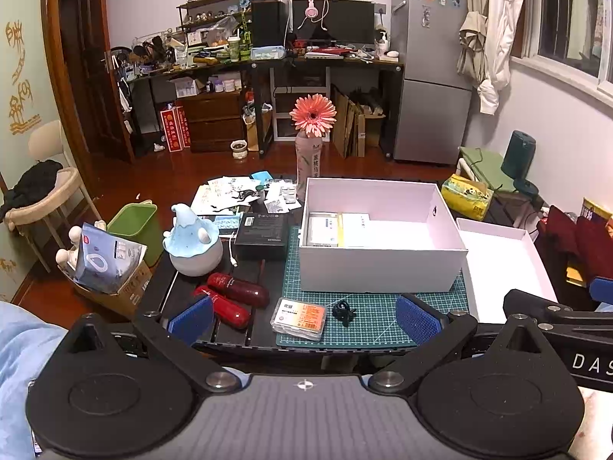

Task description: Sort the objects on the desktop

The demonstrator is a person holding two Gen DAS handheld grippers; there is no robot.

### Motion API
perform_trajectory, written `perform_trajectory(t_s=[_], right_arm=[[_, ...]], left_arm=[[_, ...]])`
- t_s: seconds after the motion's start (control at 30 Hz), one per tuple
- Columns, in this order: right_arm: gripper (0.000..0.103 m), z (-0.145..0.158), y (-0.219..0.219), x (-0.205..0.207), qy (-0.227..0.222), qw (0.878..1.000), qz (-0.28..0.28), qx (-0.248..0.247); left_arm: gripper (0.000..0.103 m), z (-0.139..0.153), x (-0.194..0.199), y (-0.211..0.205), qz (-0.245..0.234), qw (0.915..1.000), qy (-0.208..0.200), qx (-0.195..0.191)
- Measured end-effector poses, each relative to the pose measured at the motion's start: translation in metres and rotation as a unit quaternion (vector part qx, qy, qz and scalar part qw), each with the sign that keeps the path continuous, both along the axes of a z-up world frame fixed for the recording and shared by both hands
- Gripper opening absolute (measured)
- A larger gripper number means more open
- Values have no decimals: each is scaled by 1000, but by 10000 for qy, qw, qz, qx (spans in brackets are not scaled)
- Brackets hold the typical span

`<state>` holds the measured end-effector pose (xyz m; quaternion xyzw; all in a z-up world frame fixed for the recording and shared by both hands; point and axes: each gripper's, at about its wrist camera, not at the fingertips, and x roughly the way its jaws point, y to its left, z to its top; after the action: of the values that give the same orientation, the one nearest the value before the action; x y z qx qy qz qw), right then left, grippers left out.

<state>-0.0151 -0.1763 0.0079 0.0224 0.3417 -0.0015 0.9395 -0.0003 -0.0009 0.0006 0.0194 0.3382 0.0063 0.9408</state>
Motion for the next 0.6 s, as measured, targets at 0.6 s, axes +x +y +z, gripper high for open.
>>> perform_trajectory(t_s=[0.6], right_arm=[[103,-5,-5,2,-19,10000,-8,83]], left_arm=[[102,-3,0,-5,25,10000,-32,15]])
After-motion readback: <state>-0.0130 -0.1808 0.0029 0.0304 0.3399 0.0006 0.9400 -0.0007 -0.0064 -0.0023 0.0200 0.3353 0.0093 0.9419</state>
